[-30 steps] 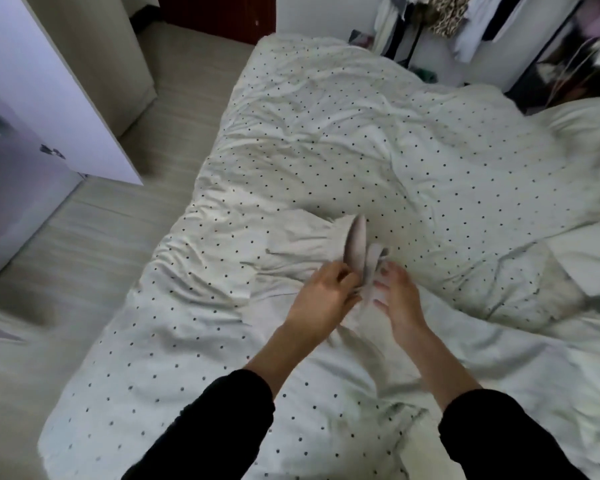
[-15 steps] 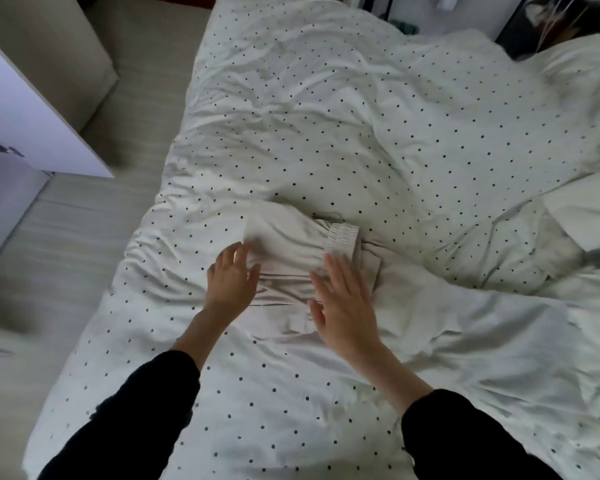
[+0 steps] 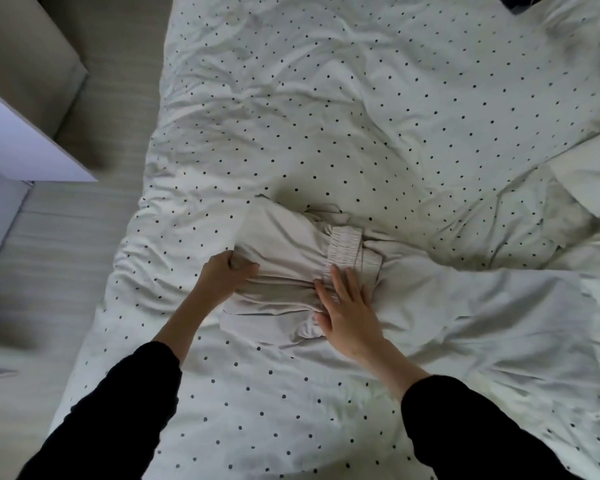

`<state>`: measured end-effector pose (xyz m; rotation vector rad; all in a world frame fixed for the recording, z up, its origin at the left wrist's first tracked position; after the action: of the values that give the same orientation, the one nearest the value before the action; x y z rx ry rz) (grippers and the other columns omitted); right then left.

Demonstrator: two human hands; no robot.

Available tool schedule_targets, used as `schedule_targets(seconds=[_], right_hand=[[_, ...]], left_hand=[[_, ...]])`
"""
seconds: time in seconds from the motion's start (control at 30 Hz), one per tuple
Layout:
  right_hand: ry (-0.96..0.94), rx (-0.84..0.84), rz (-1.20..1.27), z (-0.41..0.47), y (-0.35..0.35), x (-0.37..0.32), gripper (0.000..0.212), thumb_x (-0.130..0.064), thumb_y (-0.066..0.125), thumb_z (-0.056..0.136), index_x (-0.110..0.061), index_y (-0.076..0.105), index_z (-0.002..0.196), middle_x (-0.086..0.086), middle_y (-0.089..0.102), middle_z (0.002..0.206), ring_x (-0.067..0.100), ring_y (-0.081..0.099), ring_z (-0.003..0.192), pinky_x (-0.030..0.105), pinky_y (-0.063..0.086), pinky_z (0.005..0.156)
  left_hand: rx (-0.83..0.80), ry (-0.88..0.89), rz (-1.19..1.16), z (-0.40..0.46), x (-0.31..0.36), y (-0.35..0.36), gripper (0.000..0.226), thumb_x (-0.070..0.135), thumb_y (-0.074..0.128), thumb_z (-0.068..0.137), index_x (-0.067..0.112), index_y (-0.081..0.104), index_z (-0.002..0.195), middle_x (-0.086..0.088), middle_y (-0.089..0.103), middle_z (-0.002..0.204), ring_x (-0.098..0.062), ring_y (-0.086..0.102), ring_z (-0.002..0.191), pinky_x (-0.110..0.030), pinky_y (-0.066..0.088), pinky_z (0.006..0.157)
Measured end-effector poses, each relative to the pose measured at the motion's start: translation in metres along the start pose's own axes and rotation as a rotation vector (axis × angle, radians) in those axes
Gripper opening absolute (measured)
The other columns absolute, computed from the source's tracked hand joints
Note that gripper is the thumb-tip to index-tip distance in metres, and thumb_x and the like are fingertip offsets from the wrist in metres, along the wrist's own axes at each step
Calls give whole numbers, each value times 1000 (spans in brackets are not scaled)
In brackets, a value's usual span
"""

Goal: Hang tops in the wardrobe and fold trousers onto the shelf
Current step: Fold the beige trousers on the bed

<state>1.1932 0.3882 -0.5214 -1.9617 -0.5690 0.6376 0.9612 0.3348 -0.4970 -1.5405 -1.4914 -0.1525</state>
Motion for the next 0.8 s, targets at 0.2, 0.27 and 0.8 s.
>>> schedule_targets(seconds=[0.2,0.27,0.8], right_hand=[[-32,22,186,6,-28,-27,64,-50,31,97,-27,9,152,5,-17,158,32,-15,145,51,6,117],[-94,75,249,9,-47,-46,67,-56,26,94,-26,9,152,5,-15,158,31,-14,145,50,7,118],[334,136,1409,0,-76,-31,37,-23,35,102,-2,53,127,12,56,129,29,51,122,37,40,96]], left_hand=[[232,98,212,-24,59,-43,24,27,66,84,7,57,94,-10,60,86,-32,56,90,-33,39,69],[319,106,265,-34,73,-72,27,26,66,83,4,59,97,-16,62,92,-35,56,94,-33,37,70],[297,314,817,-108,130,-48,27,34,44,95,16,53,111,-7,64,110,-34,60,98,-36,44,79]])
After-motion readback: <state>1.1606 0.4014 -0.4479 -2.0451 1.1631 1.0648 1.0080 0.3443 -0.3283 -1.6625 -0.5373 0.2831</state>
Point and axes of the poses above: each hand's wrist, its own z-axis towards the middle knuckle, its own y-axis out of the palm, x = y × z, the point moved 3 cm from there along z, towards the middle knuckle
